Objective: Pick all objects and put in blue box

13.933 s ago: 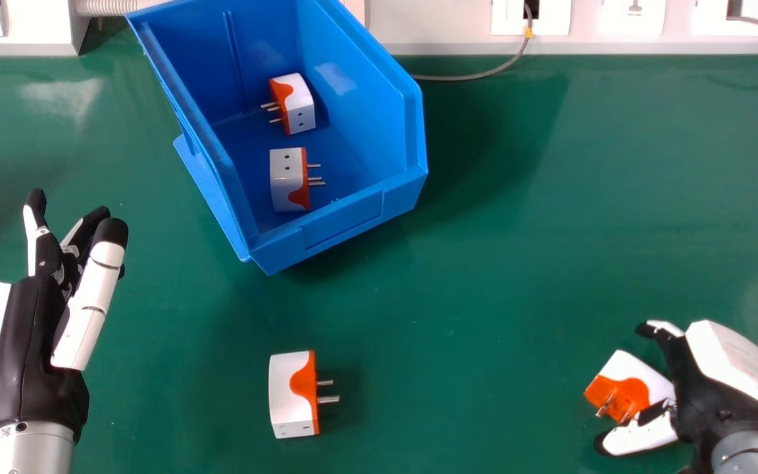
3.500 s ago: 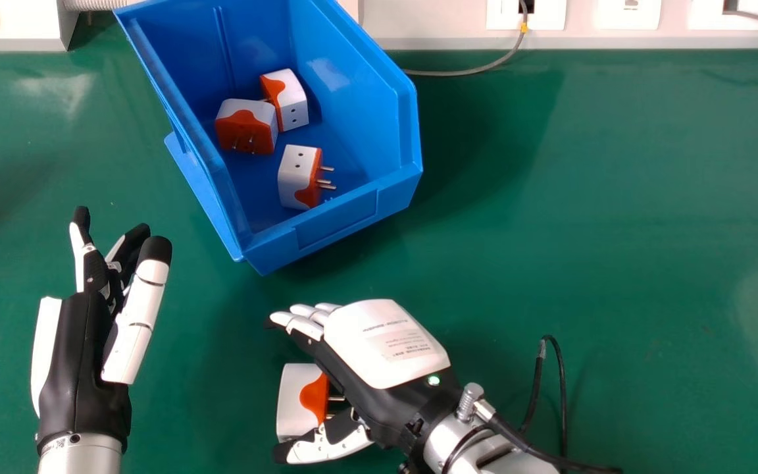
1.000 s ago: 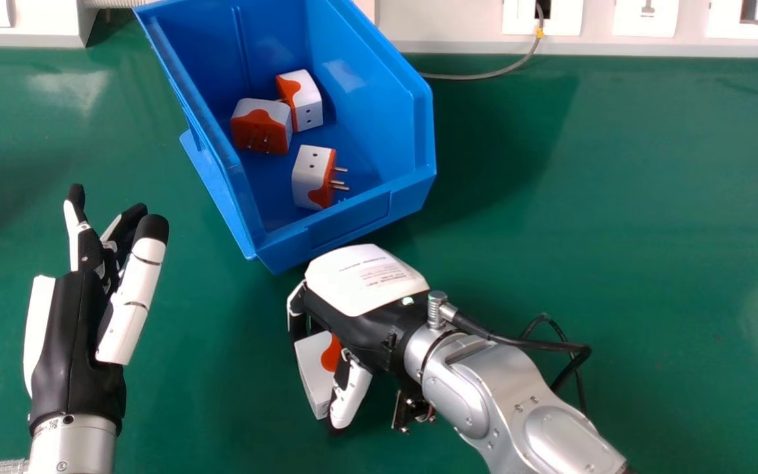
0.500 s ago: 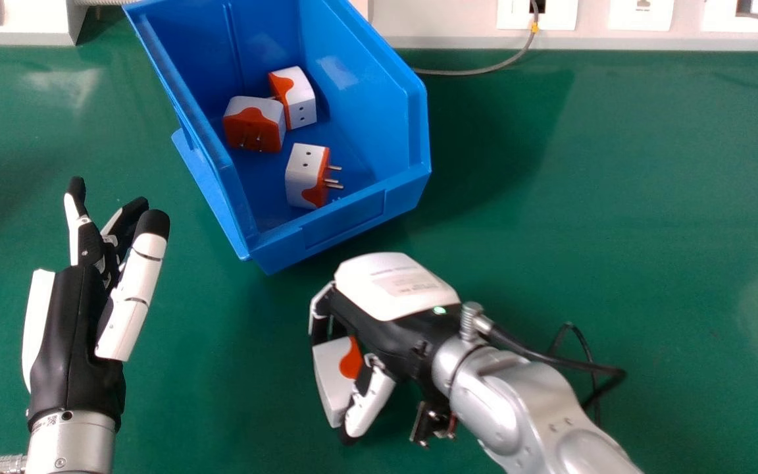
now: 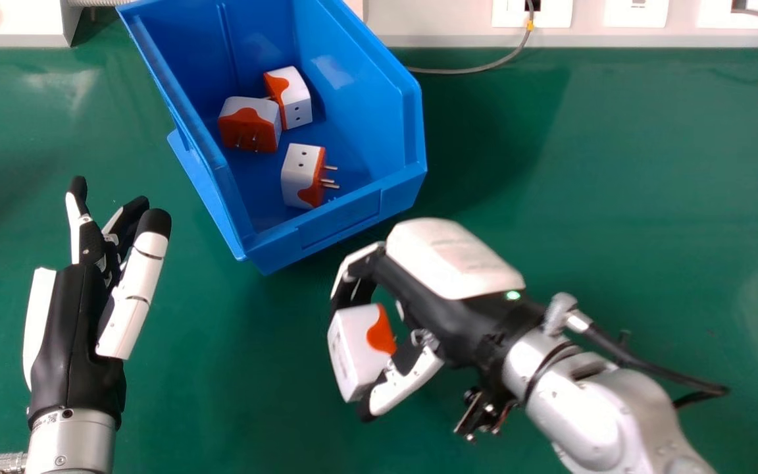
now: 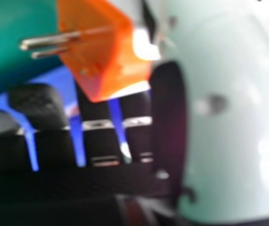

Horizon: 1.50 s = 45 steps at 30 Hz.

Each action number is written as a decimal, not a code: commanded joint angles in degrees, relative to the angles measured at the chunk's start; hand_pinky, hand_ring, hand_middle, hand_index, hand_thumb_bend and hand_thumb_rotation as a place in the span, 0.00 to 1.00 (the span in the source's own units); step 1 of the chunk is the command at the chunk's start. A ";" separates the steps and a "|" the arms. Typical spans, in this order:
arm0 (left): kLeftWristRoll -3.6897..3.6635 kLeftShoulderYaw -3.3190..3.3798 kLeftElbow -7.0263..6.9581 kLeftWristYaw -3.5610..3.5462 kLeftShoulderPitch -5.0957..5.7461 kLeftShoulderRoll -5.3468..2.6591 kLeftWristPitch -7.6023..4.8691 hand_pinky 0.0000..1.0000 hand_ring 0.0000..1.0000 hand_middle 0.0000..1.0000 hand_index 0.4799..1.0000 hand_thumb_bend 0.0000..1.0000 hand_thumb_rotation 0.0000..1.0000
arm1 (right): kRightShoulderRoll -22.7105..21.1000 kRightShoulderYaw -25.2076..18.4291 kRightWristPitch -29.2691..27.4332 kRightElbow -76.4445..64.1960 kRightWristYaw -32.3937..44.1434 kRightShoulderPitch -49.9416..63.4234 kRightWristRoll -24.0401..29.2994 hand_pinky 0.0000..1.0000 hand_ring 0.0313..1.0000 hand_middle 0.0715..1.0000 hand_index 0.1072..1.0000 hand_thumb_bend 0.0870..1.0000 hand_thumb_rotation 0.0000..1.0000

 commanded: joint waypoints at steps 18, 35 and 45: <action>0.11 0.19 1.54 -0.01 -1.38 0.66 -1.51 0.86 0.92 0.91 0.91 0.59 0.80 | 3.29 -6.60 -6.94 6.11 -8.18 -18.05 -0.53 0.07 0.09 0.43 0.42 0.47 0.00; 0.14 -0.09 1.52 0.26 0.11 0.24 -2.12 0.86 0.92 0.91 0.91 0.59 0.79 | 16.45 -2.25 -8.72 51.42 -19.19 -52.26 -1.14 0.11 0.15 0.40 0.44 0.46 0.00; -0.09 -0.65 -1.04 0.74 2.31 -0.52 -1.66 0.86 0.92 0.91 0.91 0.58 0.79 | 23.44 1.65 -11.19 83.75 -29.16 -70.10 -1.47 0.15 0.18 0.43 0.43 0.47 0.00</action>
